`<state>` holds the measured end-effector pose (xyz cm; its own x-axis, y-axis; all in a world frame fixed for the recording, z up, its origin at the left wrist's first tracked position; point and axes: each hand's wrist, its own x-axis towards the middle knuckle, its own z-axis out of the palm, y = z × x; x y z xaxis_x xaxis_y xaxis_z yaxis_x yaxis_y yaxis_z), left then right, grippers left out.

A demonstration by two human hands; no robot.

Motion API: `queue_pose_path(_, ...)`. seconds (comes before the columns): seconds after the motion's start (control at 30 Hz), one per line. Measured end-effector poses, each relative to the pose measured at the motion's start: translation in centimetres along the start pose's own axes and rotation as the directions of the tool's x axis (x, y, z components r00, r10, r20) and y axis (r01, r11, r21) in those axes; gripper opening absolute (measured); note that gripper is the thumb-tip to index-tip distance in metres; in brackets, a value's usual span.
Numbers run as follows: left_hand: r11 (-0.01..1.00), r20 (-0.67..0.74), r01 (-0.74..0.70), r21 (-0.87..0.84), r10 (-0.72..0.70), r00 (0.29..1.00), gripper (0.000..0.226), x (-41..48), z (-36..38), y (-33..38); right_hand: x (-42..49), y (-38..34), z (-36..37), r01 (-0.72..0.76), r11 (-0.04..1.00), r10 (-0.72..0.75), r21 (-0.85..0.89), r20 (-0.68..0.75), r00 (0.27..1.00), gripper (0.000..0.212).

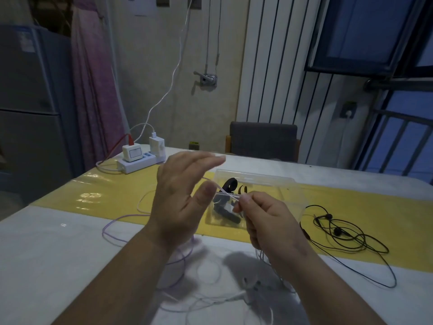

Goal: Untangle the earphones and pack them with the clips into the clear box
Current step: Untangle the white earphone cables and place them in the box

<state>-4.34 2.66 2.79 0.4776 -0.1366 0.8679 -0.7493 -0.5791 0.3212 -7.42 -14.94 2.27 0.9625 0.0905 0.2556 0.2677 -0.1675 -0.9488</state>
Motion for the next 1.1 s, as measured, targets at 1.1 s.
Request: queue_pose_path(1.1,0.809,-0.413,0.542,0.229,-0.423,0.806,0.032,0.2,-0.1,-2.0,-0.1,-0.5,-1.6,-0.132,0.975,0.158,-0.181,0.136,0.978,0.026)
